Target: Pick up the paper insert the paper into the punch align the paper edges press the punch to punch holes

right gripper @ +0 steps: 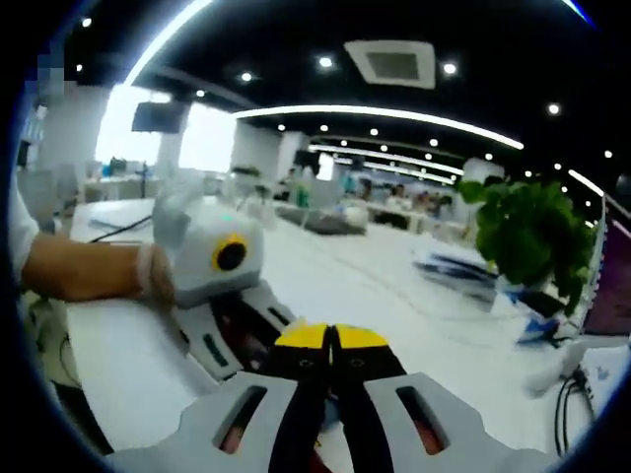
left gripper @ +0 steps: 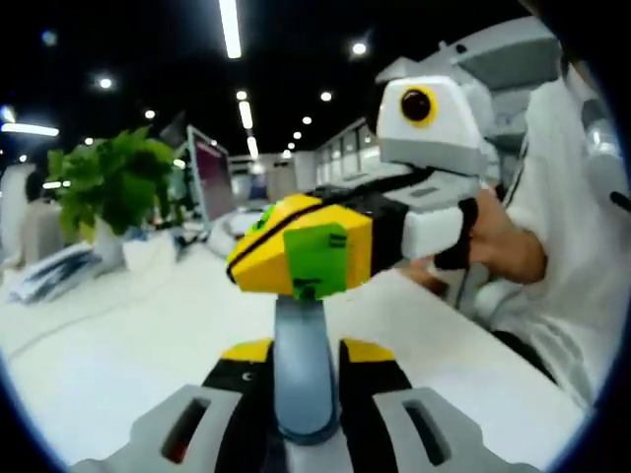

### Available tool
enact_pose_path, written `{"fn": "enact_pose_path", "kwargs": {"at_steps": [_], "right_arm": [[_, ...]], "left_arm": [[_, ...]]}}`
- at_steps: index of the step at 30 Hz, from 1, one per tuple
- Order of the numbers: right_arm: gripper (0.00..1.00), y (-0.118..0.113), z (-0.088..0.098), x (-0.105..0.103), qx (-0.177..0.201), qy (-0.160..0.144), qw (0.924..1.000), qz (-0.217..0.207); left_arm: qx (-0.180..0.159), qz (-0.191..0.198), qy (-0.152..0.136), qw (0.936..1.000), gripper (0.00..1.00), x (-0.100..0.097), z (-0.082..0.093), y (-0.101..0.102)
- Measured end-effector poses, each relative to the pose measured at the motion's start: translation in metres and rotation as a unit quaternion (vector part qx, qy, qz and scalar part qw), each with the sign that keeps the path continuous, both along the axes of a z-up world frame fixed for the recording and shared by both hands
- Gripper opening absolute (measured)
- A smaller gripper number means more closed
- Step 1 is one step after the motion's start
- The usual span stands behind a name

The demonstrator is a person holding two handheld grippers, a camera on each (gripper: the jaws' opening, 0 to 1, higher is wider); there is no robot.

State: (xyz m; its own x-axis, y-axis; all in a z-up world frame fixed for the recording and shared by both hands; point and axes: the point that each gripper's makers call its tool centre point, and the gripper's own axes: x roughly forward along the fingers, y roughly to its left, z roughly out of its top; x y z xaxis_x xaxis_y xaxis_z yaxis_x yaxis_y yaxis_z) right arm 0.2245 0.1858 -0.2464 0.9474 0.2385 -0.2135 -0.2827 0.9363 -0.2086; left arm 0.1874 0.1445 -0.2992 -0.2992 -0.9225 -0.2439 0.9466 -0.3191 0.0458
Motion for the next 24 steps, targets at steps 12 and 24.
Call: {"fn": "enact_pose_path", "kwargs": {"at_steps": [12,24], "right_arm": [[0.03,-0.012,-0.008,-0.004,0.116,0.019,0.993,-0.009],[0.02,-0.027,-0.034,-0.011,0.182,0.029,0.9821,-0.039]], "left_arm": [[0.002,0.002,0.003,1.0,0.26,0.001,0.0,0.0],[0.004,0.001,0.006,1.0,0.25,0.0,-0.001,0.0]]}}
